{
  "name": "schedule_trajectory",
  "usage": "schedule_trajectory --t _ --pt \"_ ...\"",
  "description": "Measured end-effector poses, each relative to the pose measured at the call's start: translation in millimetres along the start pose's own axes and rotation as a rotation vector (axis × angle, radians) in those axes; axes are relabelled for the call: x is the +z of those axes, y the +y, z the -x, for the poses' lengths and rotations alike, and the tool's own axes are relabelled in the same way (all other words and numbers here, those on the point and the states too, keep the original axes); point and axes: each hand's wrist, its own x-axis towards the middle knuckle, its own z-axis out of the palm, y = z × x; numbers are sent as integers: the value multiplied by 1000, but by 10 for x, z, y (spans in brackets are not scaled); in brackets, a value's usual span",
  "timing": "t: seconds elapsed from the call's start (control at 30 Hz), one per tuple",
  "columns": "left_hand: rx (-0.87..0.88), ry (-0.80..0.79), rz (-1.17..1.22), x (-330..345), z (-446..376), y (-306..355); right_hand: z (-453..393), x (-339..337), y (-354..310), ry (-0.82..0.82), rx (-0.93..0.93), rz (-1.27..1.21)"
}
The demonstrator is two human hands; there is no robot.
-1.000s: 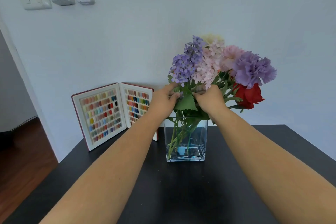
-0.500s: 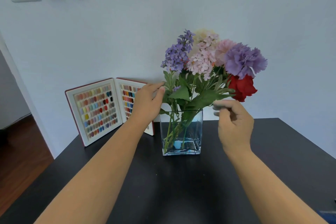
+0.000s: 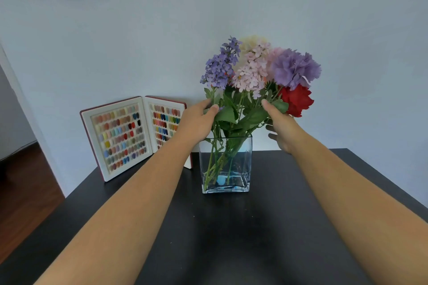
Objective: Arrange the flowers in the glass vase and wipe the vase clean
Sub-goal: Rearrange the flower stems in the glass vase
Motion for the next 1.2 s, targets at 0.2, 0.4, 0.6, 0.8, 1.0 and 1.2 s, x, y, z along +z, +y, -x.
schedule_trajectory --t 0.2,0.4,0.6,0.8,1.0,1.2 --pt "-9 -46 -9 0 -40 10 -114 73 -80 -62 19 -58" --pt "-29 -53 62 1 -14 -74 -125 286 -135 -85 -101 0" --pt "-45 -6 166 -75 12 -120 -110 524 -241 -137 -167 63" --pt "-140 44 356 -195 7 -213 -94 828 -372 -222 -231 136" --pt "-192 69 523 -266 6 -314 -114 1038 -504 -221 -294 260" --pt "-105 100 403 -181 -15 -280 -166 979 -539 -64 -310 467"
